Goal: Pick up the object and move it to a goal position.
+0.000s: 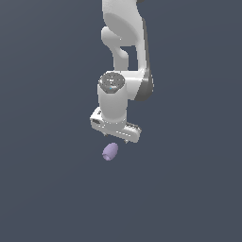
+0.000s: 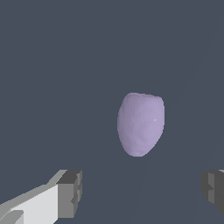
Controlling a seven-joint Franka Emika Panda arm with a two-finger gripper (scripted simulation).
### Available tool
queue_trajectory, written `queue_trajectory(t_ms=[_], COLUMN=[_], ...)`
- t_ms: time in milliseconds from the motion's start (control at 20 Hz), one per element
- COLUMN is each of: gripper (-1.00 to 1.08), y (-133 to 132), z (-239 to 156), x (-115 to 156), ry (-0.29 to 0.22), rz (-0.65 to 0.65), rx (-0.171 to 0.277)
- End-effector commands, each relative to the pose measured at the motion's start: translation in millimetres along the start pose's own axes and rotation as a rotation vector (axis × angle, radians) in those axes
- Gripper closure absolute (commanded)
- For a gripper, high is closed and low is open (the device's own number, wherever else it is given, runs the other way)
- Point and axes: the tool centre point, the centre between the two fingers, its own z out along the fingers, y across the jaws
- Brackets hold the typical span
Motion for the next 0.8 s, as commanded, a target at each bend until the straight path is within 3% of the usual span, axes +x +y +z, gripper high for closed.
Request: queue_trajectory(t_ms=[0, 350, 750], gripper=[-0.92, -0.92, -0.92], y=[5, 15, 19], z=[10, 31, 40], x=[7, 21, 26], ry=[0.001, 0.003, 0.005], rz=[0.077, 0.226, 0.294], rx=[0.0, -0.002, -0.004])
